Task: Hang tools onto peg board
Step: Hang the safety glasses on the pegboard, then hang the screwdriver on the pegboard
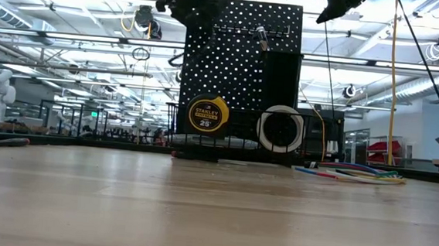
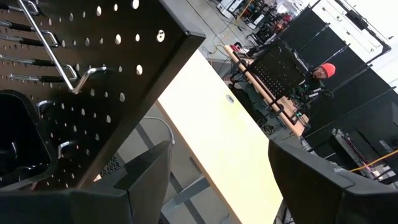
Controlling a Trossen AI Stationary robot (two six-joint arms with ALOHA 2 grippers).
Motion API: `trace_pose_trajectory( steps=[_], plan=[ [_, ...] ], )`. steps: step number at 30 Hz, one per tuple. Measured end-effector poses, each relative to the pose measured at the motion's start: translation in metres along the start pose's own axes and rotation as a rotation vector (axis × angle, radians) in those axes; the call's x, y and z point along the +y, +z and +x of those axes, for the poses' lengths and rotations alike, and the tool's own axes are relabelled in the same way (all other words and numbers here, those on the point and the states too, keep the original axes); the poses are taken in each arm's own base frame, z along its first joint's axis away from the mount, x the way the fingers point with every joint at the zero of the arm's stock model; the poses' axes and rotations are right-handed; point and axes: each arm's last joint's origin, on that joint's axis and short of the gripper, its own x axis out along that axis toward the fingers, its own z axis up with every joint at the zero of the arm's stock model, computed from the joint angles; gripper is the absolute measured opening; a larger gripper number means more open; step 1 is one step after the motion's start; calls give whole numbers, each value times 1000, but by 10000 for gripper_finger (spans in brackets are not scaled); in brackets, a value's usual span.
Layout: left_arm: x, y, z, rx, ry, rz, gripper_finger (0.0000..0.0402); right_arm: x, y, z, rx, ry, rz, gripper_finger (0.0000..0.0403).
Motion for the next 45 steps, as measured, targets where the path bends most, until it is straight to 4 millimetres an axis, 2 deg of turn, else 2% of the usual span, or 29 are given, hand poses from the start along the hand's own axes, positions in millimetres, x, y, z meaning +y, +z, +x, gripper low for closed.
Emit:
trace_pose_trajectory(
  steps=[8, 16, 19, 24, 27, 32, 35, 38, 41, 45],
  plan=[
    [-4, 1, -12, -20, -32, 100, 183, 0, 0, 0, 1, 0, 0, 263],
    [16, 10, -36, -56, -54, 75, 183, 0, 0, 0, 0, 0, 6, 263],
    [28, 13, -51, -54, -172, 56, 183, 1, 1, 0, -18, 32, 43, 263],
    [47, 9, -74, 6, -370, 24, 183, 7, 4, -2, -105, 196, 117, 263],
    [59, -4, -87, 58, -382, 44, 182, 14, 11, -5, -164, 284, 194, 263],
    [81, -40, -107, 90, -435, 76, 182, 30, 31, -13, -274, 502, 507, 263],
    [95, -67, -120, 106, -549, 43, 182, 46, 46, -13, -311, 603, 671, 263],
    [104, -93, -130, 156, -645, -36, 182, 71, 63, -8, -341, 707, 760, 263],
    [111, -117, -134, 229, -651, -149, 182, 103, 77, -1, -331, 811, 819, 263],
    [119, -145, -132, 424, -473, -370, 182, 147, 85, 5, -248, 925, 863, 263]
  ],
)
